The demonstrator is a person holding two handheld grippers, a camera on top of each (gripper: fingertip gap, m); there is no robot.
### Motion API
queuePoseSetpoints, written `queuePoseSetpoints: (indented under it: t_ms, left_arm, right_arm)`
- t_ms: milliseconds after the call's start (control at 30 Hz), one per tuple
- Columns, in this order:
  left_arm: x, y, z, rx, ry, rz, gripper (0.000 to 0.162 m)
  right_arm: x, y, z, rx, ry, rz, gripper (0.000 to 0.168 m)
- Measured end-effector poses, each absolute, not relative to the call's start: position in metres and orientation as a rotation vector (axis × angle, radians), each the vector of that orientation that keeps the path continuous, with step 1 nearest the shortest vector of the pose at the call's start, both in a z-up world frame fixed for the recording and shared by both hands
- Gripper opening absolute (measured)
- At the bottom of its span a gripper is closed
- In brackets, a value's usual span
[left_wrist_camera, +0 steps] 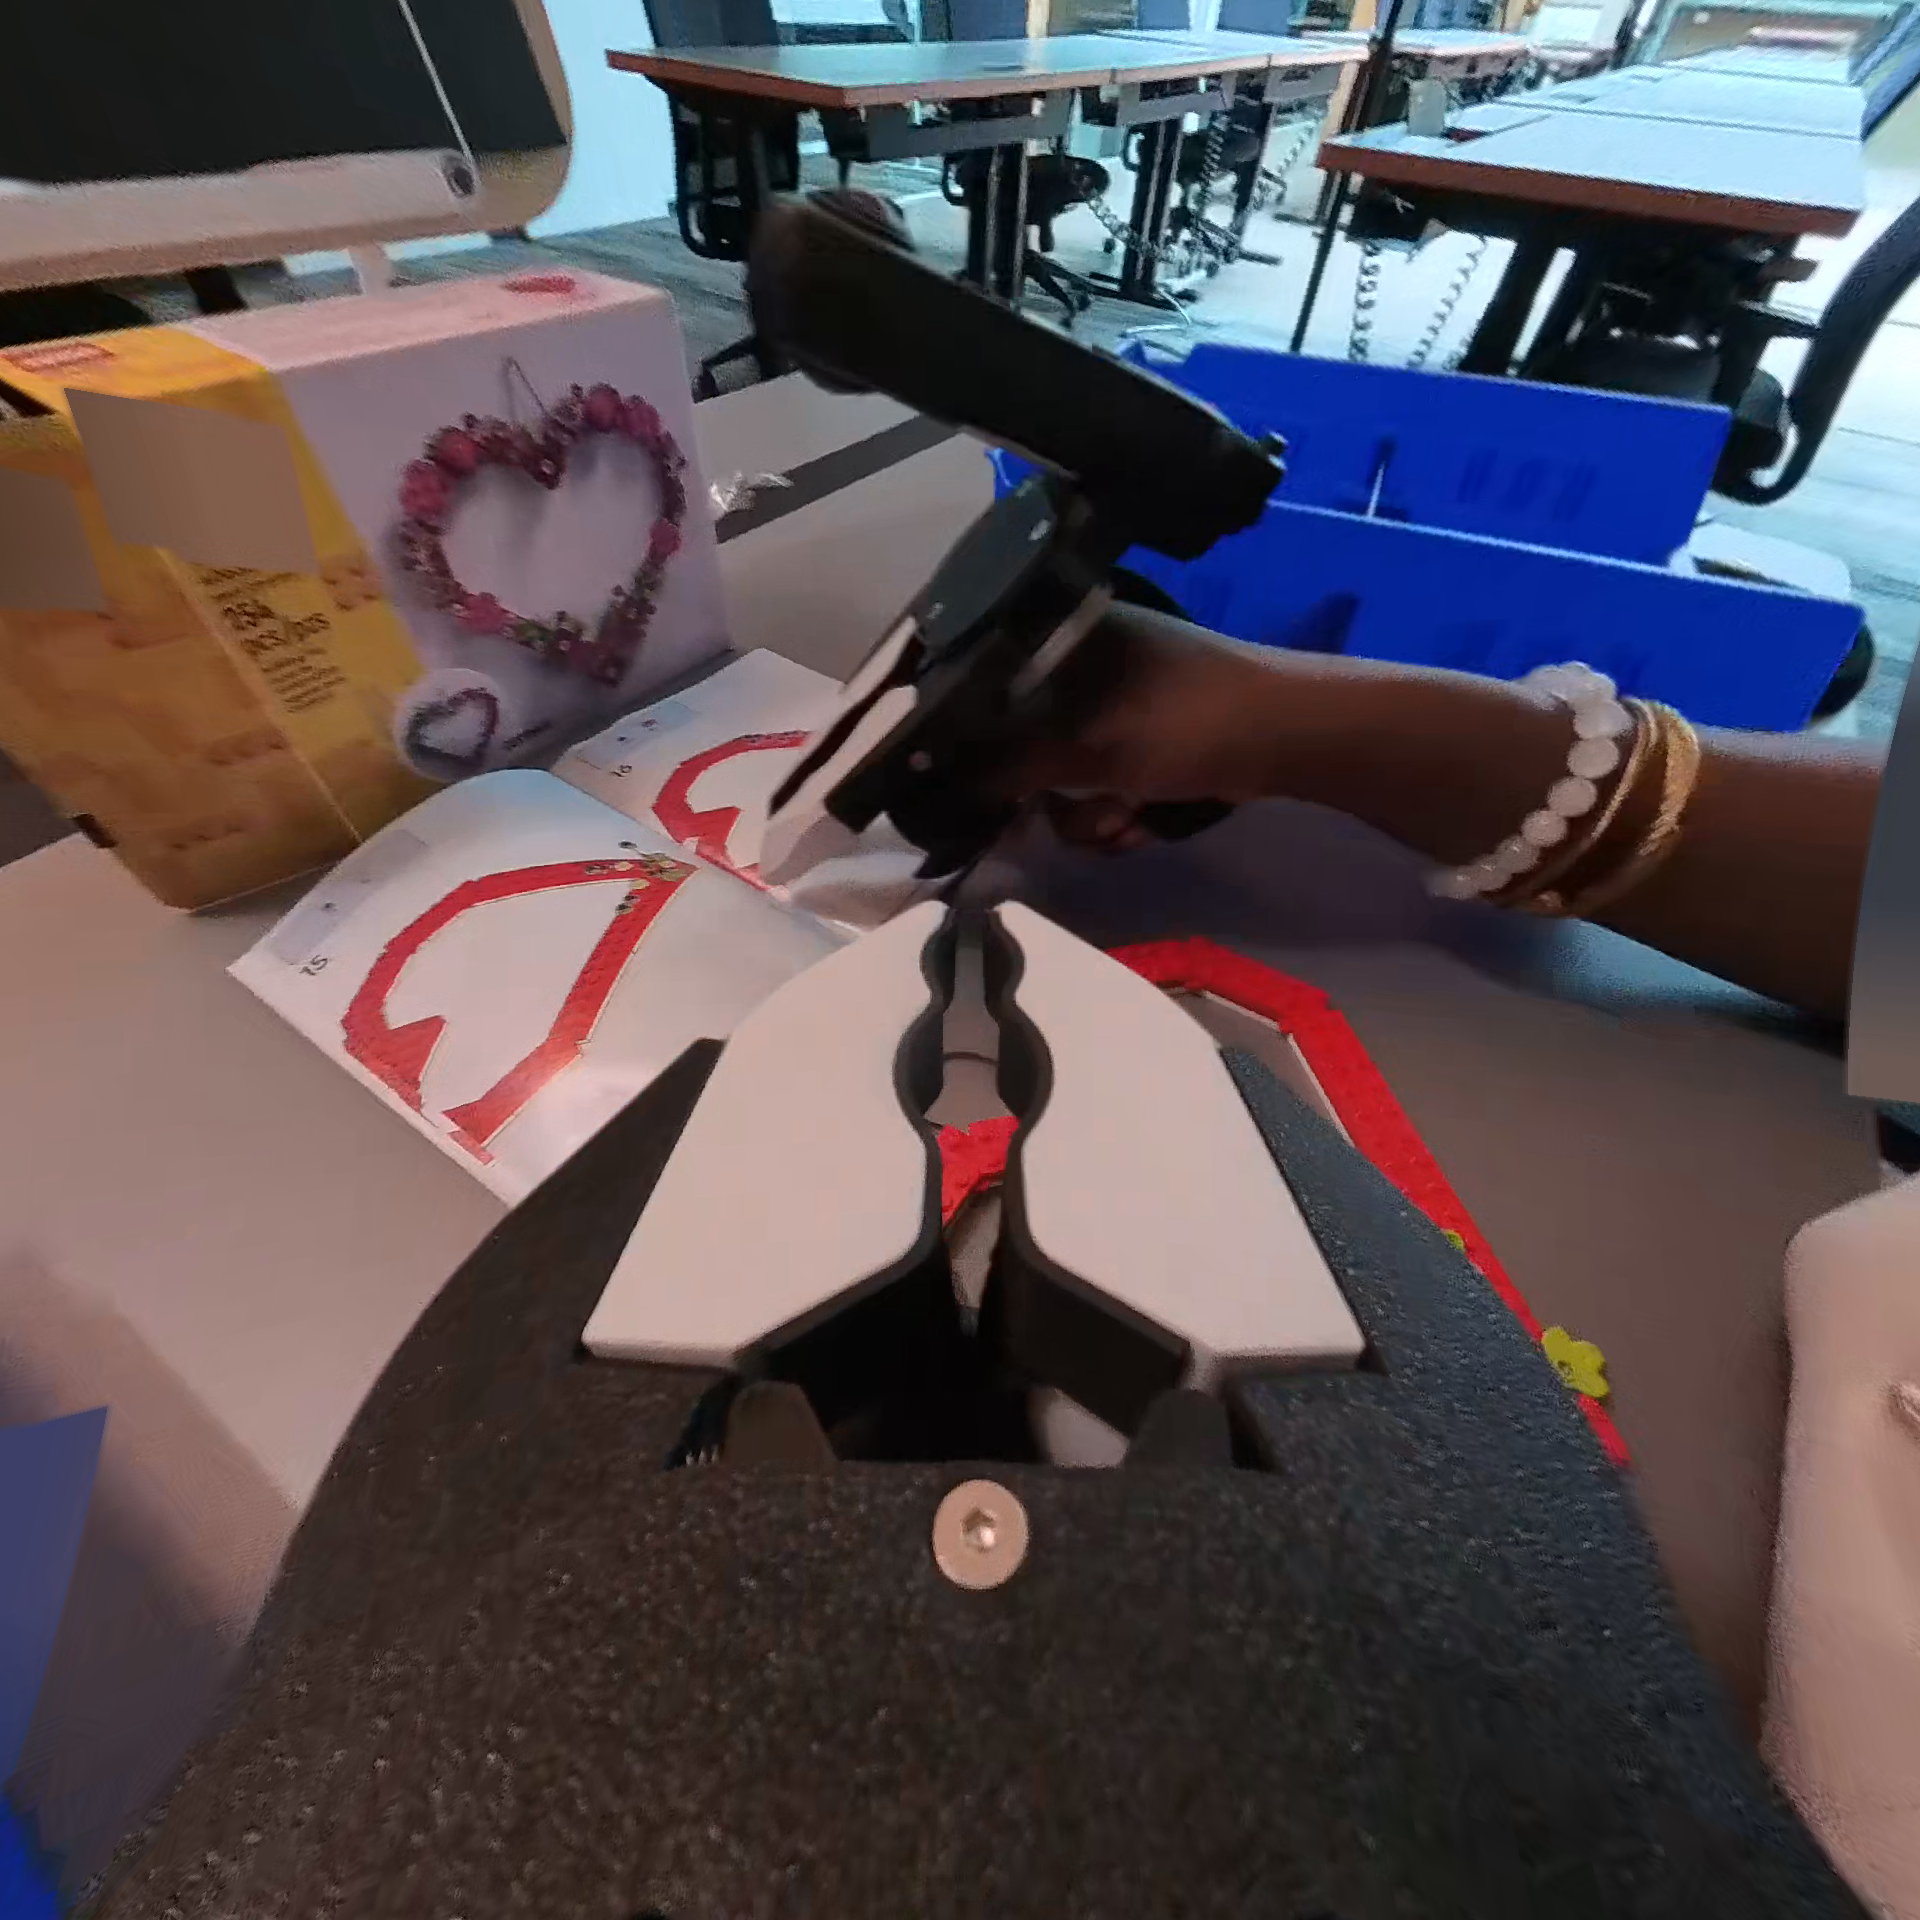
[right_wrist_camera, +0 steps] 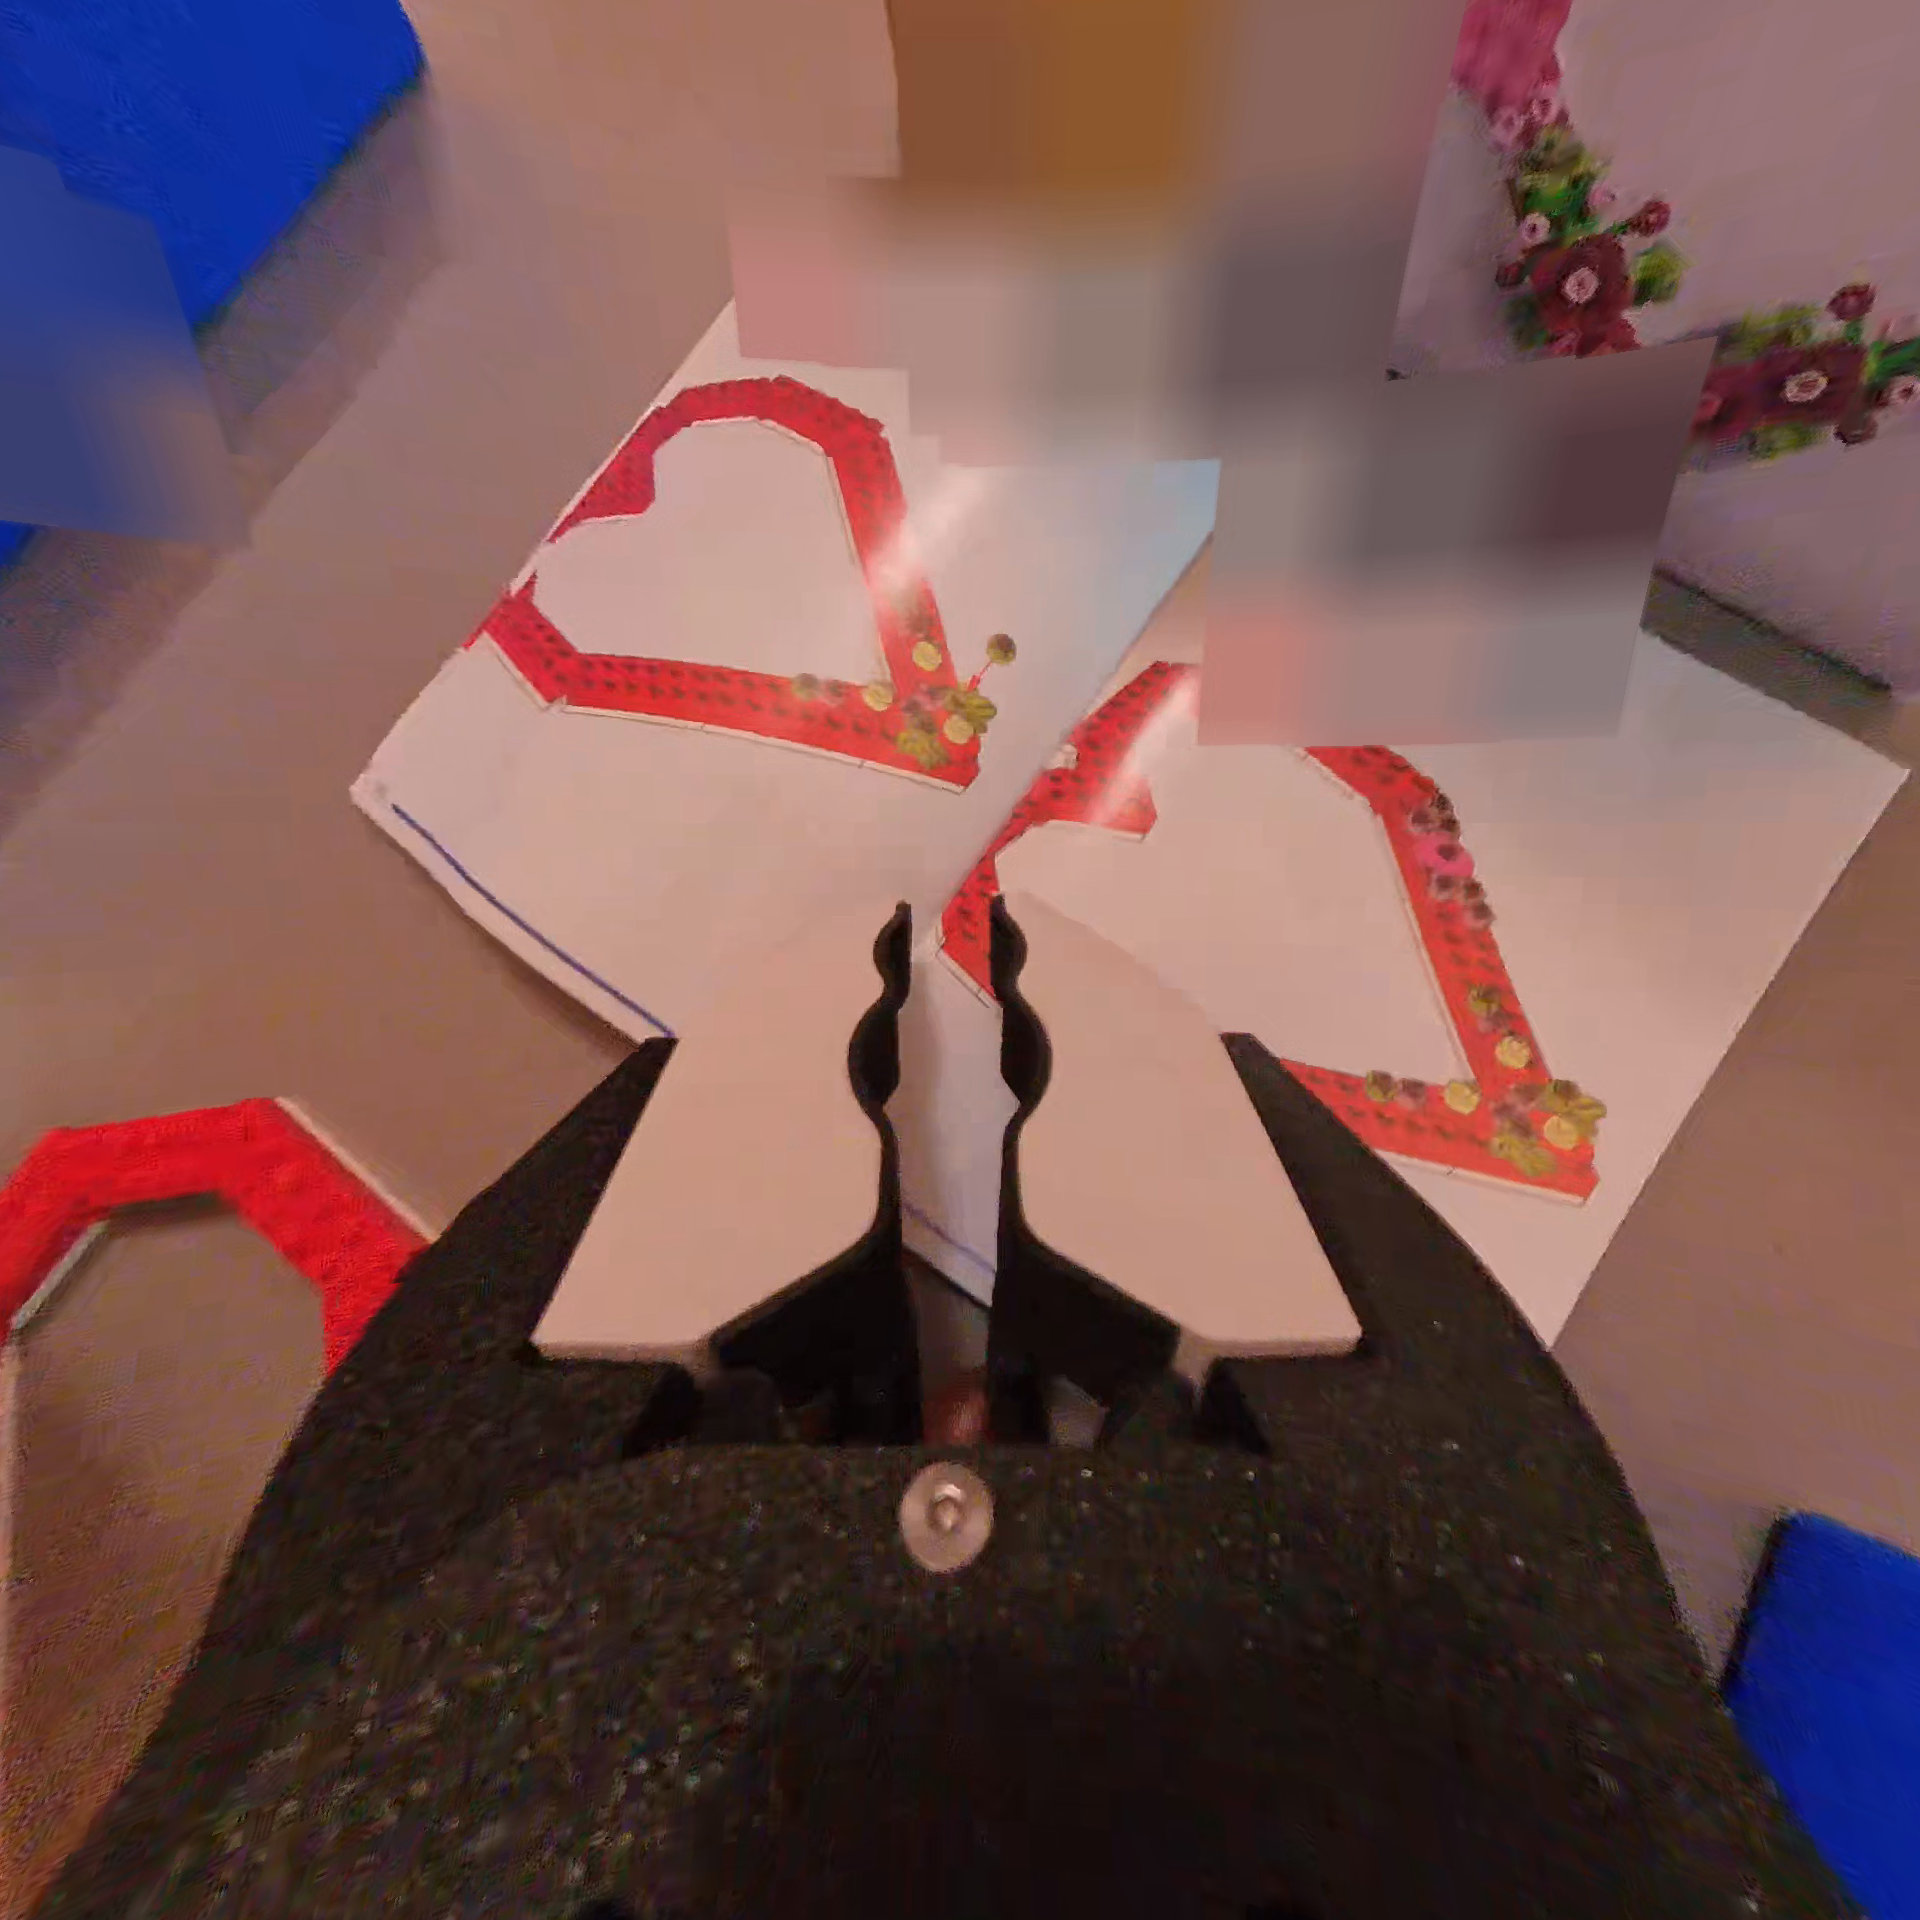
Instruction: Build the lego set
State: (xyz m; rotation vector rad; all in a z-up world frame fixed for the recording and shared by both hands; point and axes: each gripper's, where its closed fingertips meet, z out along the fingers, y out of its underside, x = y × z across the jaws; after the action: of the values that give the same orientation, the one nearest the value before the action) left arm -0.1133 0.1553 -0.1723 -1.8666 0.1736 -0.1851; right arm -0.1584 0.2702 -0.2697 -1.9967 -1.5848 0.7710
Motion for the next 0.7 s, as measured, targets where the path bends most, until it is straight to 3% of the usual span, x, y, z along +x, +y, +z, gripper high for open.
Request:
queuePoseSetpoints:
  t_ms: [400,700]
  left_arm:
    - [-0.125,0.152,-0.174,-1.797,0.211,-0.102,0.014]
    - [-0.133,0.155,-0.197,-1.899,0.279,0.066,0.017]
  right_arm:
    - [-0.150,0.262,-0.280,-1.864,-1.669,0.485,0.001]
    - [-0.138,0.252,-0.278,-1.878,-1.721,0.518,0.002]
